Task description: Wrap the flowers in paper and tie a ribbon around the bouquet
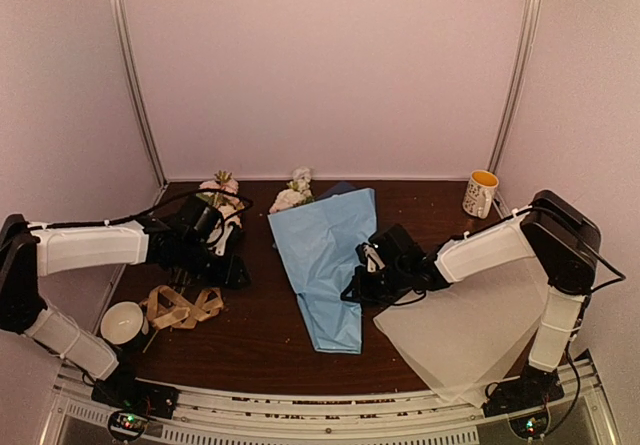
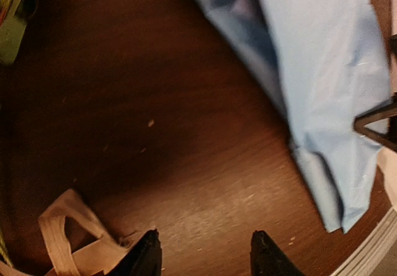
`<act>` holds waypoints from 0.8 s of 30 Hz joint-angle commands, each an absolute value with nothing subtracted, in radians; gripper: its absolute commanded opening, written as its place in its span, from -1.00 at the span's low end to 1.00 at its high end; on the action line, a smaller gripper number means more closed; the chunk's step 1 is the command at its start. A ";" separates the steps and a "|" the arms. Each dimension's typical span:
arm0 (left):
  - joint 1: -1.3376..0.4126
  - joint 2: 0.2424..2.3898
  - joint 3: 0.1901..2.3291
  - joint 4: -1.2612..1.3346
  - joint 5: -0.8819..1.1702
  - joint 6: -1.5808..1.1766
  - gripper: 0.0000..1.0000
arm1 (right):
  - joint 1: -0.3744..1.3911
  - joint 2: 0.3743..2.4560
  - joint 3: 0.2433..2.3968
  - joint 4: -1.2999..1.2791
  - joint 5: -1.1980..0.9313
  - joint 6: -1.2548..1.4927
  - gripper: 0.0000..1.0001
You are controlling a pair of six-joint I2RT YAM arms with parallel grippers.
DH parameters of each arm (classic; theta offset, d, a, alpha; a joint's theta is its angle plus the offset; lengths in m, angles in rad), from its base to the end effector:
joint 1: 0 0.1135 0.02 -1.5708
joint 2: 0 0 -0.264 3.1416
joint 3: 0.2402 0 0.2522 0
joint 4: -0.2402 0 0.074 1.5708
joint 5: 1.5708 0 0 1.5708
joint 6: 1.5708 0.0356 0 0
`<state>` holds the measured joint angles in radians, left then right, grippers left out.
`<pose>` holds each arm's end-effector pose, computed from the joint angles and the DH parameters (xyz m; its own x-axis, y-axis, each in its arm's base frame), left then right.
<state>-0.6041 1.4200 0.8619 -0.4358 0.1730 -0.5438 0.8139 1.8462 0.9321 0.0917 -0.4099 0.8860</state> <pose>0.2265 -0.1637 0.2043 -0.9198 0.0156 -0.3921 0.1881 0.8945 -0.4057 0.2379 0.2725 0.1320 -0.9789 -0.0018 -0.2042 -0.1498 0.6863 0.7118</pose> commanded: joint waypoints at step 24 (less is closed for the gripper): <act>-0.558 1.454 0.788 -0.489 -0.017 -0.423 -1.00 | 0.828 1.871 0.979 -0.010 -0.378 0.808 -1.00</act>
